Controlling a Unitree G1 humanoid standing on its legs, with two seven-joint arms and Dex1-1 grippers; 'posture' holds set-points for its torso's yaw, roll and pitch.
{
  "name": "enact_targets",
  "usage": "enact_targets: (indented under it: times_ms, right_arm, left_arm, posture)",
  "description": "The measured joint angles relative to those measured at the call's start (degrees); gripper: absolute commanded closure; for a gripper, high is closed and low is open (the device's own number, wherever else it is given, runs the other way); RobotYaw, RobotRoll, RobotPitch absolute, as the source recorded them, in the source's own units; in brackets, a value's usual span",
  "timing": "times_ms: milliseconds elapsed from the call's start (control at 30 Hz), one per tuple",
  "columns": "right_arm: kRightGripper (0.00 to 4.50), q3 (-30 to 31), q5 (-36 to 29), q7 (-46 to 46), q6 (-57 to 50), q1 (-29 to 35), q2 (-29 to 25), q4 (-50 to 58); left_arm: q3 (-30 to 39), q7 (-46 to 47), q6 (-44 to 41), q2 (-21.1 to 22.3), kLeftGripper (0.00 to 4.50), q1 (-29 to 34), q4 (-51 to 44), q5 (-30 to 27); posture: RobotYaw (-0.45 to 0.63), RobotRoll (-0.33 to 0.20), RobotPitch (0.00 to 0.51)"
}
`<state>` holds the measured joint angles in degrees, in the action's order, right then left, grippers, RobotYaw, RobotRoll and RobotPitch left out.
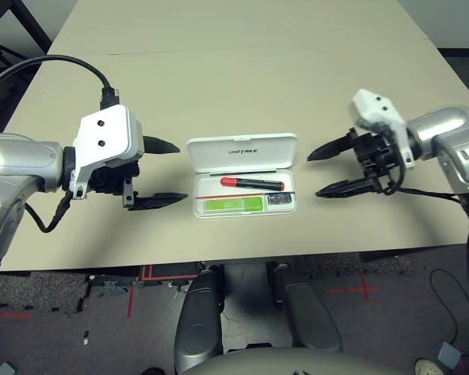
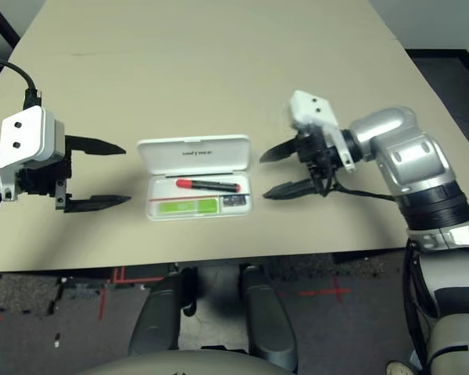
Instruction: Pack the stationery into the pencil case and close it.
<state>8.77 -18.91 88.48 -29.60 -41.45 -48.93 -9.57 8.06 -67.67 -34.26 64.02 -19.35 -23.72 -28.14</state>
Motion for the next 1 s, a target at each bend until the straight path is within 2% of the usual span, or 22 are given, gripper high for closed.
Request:
enact_targets:
  times_ms: [333,533,633,800,933,1000]
  right_arm:
    - [0.04,-3.7,-2.7,-1.9,-0.4,5.8,-1.4,1.3]
    - [0.04,-5.4,-4.5,-3.1,-2.1,7.2,-2.5,5.1]
    - [0.00,-5.6,-5.2,-3.4,-2.6,7.6,-2.8,6.2]
    - [0.00,-5.7,-5.7,-3.5,-3.2,8.4,-3.8,8.2]
    - [0.00,-5.7,-6.2,-3.7,-3.9,8.5,-4.2,10.1]
    - [0.00,-5.7,-6.2,-4.1,-3.9,8.6,-4.3,10.4]
  left_arm:
    - [0.2,2.4,3.0,-0.7,0.00,1.2,7.9,3.1]
    - [-1.2,6.5,3.7,-3.1,0.00,-2.2,14.5,6.4]
    - [-2.6,11.1,2.3,-6.2,0.89,-7.5,19.5,9.0]
    - [-4.3,16.0,1.3,-9.9,2.84,-13.0,25.8,12.3]
    - [-5.6,19.4,0.1,-14.9,4.47,-17.5,29.0,13.4]
    - [-6.0,20.4,-0.4,-16.5,4.47,-18.5,29.5,13.7]
  posture:
    - [0.07,0.000,0.222]
    - [0.06,0.000,0.219]
    - [0.06,0.000,0.219]
    - [0.06,0.000,0.219]
    - [0.06,0.000,0.219]
    - [0.06,0.000,0.219]
